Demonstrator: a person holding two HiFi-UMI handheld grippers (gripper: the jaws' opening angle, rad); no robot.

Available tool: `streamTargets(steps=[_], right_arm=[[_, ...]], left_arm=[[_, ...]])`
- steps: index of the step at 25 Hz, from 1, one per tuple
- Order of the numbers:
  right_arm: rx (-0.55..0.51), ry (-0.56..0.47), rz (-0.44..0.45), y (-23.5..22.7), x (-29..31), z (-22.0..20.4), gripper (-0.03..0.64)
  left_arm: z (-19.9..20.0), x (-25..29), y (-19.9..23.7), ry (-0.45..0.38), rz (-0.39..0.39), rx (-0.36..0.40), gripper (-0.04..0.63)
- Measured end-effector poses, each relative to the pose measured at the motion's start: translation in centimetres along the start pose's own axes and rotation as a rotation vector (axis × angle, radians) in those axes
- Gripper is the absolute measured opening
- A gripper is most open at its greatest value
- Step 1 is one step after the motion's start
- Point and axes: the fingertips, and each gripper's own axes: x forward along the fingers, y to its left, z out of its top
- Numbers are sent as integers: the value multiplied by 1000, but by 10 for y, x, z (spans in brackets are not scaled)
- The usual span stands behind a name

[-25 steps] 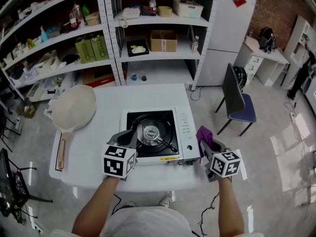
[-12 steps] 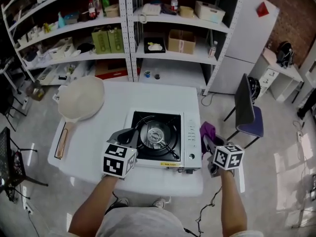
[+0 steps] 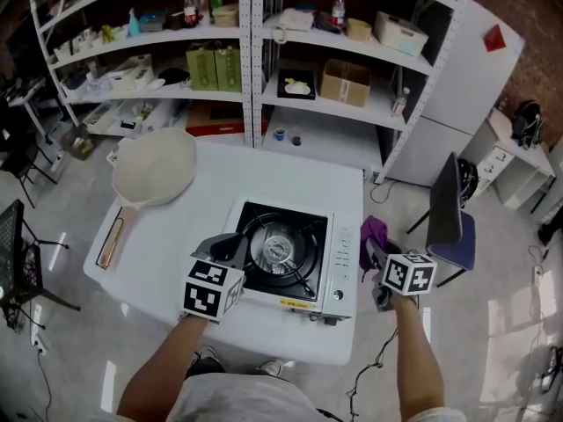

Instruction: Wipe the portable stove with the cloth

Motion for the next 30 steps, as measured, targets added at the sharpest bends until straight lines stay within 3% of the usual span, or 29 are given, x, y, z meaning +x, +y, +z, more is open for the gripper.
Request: streamTargets(steps=[11, 24, 30], right_arm=[[-21, 42, 39, -15, 31, 20, 61], [-457, 213, 75, -28, 42, 83, 61], [-564, 292, 99, -18, 71, 97, 61]], left_arm=[[-2, -3, -2, -1, 47, -28, 3], [-2, -9, 18, 4, 83, -26, 3], [-2, -12, 28, -3, 91, -33, 3]])
